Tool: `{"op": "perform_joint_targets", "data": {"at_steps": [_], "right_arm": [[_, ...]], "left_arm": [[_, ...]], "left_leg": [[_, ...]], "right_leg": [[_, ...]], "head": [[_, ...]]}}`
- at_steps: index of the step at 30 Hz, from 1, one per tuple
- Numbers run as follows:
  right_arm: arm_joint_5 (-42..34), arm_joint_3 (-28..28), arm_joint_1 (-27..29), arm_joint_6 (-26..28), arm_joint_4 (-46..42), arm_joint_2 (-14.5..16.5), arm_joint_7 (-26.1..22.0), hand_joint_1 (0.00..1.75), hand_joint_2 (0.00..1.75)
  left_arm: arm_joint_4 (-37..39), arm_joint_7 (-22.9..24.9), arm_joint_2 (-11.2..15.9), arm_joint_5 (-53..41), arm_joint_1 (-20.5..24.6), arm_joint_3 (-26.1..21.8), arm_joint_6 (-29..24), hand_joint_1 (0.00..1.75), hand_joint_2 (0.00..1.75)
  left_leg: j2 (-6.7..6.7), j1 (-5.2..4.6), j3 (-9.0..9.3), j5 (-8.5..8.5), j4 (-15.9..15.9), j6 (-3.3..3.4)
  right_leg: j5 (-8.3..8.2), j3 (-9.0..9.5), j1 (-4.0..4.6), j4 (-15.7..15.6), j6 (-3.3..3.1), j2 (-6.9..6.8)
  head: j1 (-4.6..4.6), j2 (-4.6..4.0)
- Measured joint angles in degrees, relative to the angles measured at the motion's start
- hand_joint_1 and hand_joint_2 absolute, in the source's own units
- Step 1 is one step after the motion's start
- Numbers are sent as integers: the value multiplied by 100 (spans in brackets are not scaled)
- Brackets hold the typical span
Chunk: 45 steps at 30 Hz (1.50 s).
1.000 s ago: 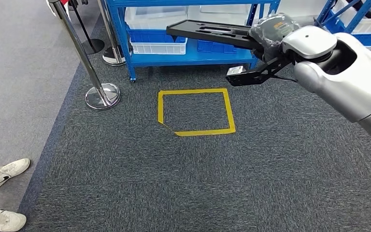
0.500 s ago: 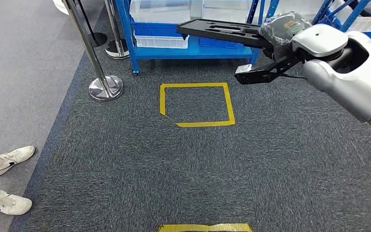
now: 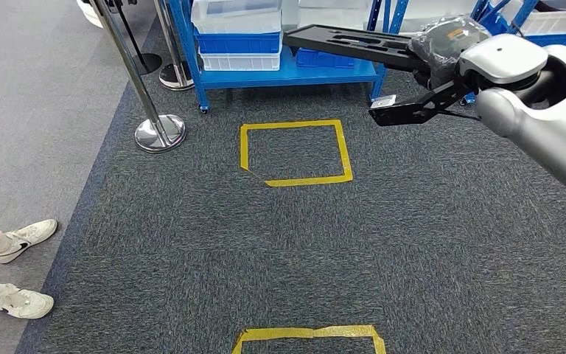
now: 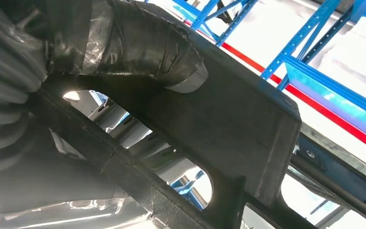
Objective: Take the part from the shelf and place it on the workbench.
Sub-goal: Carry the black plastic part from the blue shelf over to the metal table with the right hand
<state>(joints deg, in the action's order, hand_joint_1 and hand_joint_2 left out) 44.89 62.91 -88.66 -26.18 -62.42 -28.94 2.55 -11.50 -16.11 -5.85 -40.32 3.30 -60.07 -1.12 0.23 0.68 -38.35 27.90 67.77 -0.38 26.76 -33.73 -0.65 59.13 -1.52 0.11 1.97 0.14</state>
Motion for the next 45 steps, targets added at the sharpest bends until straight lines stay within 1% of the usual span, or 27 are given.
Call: {"op": "perform_joint_targets", "data": {"at_steps": [2,3,5,7,9,11,12,13,14,16,18,21,23,25,27,28,29,30,32,34,36,38,40,42,43,44,45], "right_arm": [[-42,-15,-7,13,-7,-52,39,175,175],[-56,-22,-9,19,-14,-72,57,175,175],[-68,-33,-11,33,-34,-99,79,175,175],[-66,-57,-23,42,-49,-144,88,175,175],[-56,-82,-46,50,-56,-196,103,175,175],[-46,-81,-50,51,-57,-234,115,175,175],[-44,-75,-45,45,-57,-248,117,175,175],[-41,-71,-43,38,-60,-261,119,175,175],[-38,-69,-52,26,-65,-270,119,175,175],[-30,-73,-96,-3,-79,-282,119,175,175],[-26,-76,-146,-32,-102,-284,116,175,175],[-23,-79,-181,-59,-130,-293,116,175,175],[-16,-79,-225,-71,-155,-293,117,175,175],[-9,-77,-262,-77,-175,-281,119,175,175],[-8,-62,-265,-86,-185,-272,112,175,175],[-8,-55,-263,-91,-189,-271,109,175,175],[-9,-50,-265,-96,-193,-271,105,175,175],[-8,-50,-272,-100,-198,-271,107,175,175],[-2,-49,-301,-114,-205,-271,113,175,175],[13,-44,-326,-140,-216,-269,122,175,175],[40,-44,-336,-186,-225,-284,136,175,175],[66,-46,-381,-232,-228,-311,157,175,175],[73,-37,-441,-268,-235,-323,170,175,175],[72,-3,-462,-315,-241,-332,178,175,175],[71,17,-466,-344,-246,-348,188,175,175],[69,38,-478,-375,-255,-370,204,175,175],[68,55,-506,-404,-264,-398,223,175,175]], "left_arm": [[0,-6,10,-10,-5,-7,16,0,175],[-1,-11,14,-21,-9,-11,26,0,175],[-2,-27,15,-45,-10,-22,44,0,175],[-2,-44,15,-58,-1,-31,55,0,175],[-2,-58,13,-67,1,-32,61,0,175],[-1,-66,13,-81,-1,-33,62,0,175],[-1,-70,13,-87,-1,-33,66,0,175],[0,-74,12,-93,0,-34,72,0,175],[-1,-78,9,-96,3,-34,80,0,175],[-1,-83,3,-101,5,-34,97,0,175],[-2,-84,1,-102,5,-36,104,0,175],[-1,-85,1,-102,18,-36,122,0,175],[0,-84,-4,-102,16,-36,147,0,175],[0,-84,-7,-102,10,-36,162,0,175],[0,-84,-5,-102,4,-36,162,0,175],[0,-83,-5,-102,3,-36,163,0,175],[0,-84,-5,-103,2,-36,167,0,175],[0,-85,-4,-104,1,-36,171,0,175],[0,-90,5,-113,-1,-37,181,0,175],[0,-96,16,-126,2,-38,191,0,175],[0,-99,14,-148,19,-38,211,0,175],[0,-100,9,-167,24,-38,239,0,175],[0,-102,8,-178,14,-39,263,0,175],[0,-103,8,-186,8,-42,273,0,175],[0,-102,8,-192,8,-48,271,0,175],[0,-99,8,-199,9,-57,263,0,175],[0,-96,7,-208,10,-68,253,0,175]], "left_leg": [[-106,-3,450,-122,-675,72],[-151,-13,546,-125,-834,95],[-138,-25,572,-150,-931,126],[-41,-2,593,-204,-1047,200],[60,23,593,-256,-1117,262],[149,23,564,-265,-1103,277],[201,23,549,-262,-1084,276],[251,24,536,-256,-1062,273],[305,26,525,-243,-1031,265],[407,13,510,-195,-954,228],[506,-21,495,-157,-894,176],[622,-36,485,-125,-862,115],[410,-8,378,84,-622,65],[115,8,93,488,48,35],[28,5,-182,731,706,41],[15,3,-199,687,766,59],[-8,1,-111,539,601,86],[-73,0,64,323,245,123],[-363,12,406,19,-468,203],[-523,10,541,-27,-766,240],[-385,14,581,-59,-875,247],[-209,39,618,-131,-993,275],[-43,41,623,-165,-1042,298],[117,38,608,-161,-1033,303],[198,39,604,-153,-1022,301],[274,41,601,-140,-1006,295],[344,42,601,-122,-983,284]], "right_leg": [[-24,-30,-1,11,40,20],[-41,-44,-10,10,69,36],[-87,-63,-10,-11,147,78],[-10,-127,2,74,202,98],[305,-357,-8,561,242,68],[608,-668,-23,1262,290,47],[634,-750,-30,1451,310,37],[566,-747,-39,1457,326,20],[399,-625,-49,1225,336,-23],[77,-256,-33,493,339,-253],[-37,-78,9,82,283,-395],[-71,-128,16,61,167,-228],[-122,-156,-6,37,84,-109],[-160,-193,-11,29,27,15],[-182,-228,3,40,8,173],[-188,-237,10,51,6,256],[-192,-242,17,62,9,341],[-195,-245,21,74,11,419],[-206,-269,19,95,35,564],[-246,-326,-14,97,106,704],[-297,-367,-38,65,196,811],[-187,-453,-6,199,248,561],[154,-702,9,753,284,166],[424,-966,-28,1387,334,38],[420,-988,-51,1486,357,15],[316,-898,-71,1367,374,-15],[143,-707,-83,1050,382,-79]], "head": [[1,1],[3,0],[13,1],[7,0],[2,0],[2,1],[3,1],[2,1],[2,1],[1,1],[6,1],[10,1],[10,1],[11,0],[11,1],[11,1],[11,1],[10,1],[7,0],[9,1],[14,1],[2,1],[-13,1],[-16,1],[-16,1],[-17,1],[-17,1]]}}
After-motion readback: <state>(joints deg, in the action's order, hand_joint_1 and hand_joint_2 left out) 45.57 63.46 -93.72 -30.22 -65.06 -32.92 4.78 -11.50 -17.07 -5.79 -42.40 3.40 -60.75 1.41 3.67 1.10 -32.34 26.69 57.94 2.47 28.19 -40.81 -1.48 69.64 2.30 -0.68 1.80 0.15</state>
